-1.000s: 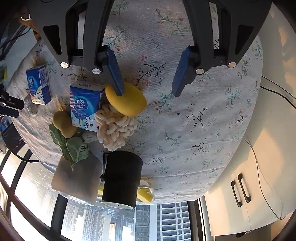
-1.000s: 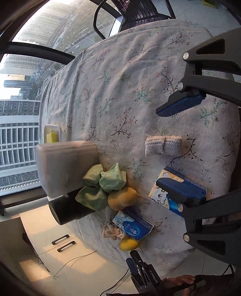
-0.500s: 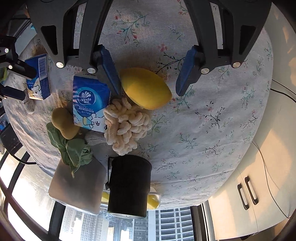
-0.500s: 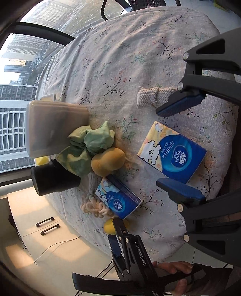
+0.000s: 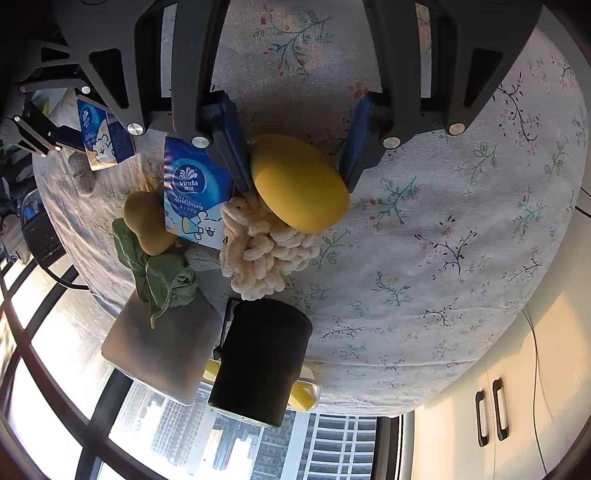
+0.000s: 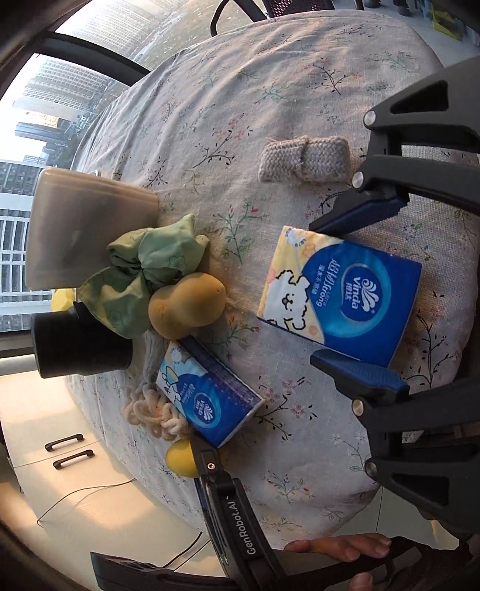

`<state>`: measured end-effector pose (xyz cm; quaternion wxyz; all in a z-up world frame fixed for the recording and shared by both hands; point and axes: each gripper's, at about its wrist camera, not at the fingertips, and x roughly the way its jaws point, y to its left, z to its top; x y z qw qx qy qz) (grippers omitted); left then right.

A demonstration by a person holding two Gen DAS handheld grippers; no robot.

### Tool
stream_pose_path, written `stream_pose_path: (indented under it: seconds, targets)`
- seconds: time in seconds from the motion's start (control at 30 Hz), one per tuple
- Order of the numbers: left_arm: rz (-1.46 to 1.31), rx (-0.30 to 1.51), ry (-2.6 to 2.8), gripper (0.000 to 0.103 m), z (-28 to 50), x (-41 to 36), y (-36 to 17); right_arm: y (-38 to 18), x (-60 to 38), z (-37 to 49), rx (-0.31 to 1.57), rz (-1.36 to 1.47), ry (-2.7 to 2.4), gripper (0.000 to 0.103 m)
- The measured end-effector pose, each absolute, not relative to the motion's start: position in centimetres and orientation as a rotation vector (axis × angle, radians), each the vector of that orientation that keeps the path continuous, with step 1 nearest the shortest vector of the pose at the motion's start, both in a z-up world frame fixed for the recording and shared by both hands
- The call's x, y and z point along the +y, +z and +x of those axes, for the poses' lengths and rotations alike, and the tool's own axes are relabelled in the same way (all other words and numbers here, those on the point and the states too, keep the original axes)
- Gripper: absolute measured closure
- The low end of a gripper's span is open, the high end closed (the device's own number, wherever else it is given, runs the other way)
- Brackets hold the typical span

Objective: Organize soft objects
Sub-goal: 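Grasp the yellow ball with the left tool while the right tool grasps a blue tissue pack, then carry the yellow ball and blue tissue pack over the white tray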

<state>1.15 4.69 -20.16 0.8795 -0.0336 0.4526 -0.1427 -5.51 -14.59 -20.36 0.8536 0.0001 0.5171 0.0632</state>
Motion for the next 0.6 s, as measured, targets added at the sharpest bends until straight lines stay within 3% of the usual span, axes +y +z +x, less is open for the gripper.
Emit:
stream_pose_path:
  seconds: [0.6]
  targets:
    - [-0.054, 0.869, -0.272, 0.058, 1.0, 5.7, -17.2, -16.7, -16.4, -5.7, 1.017, 0.014, 0.102, 0.043]
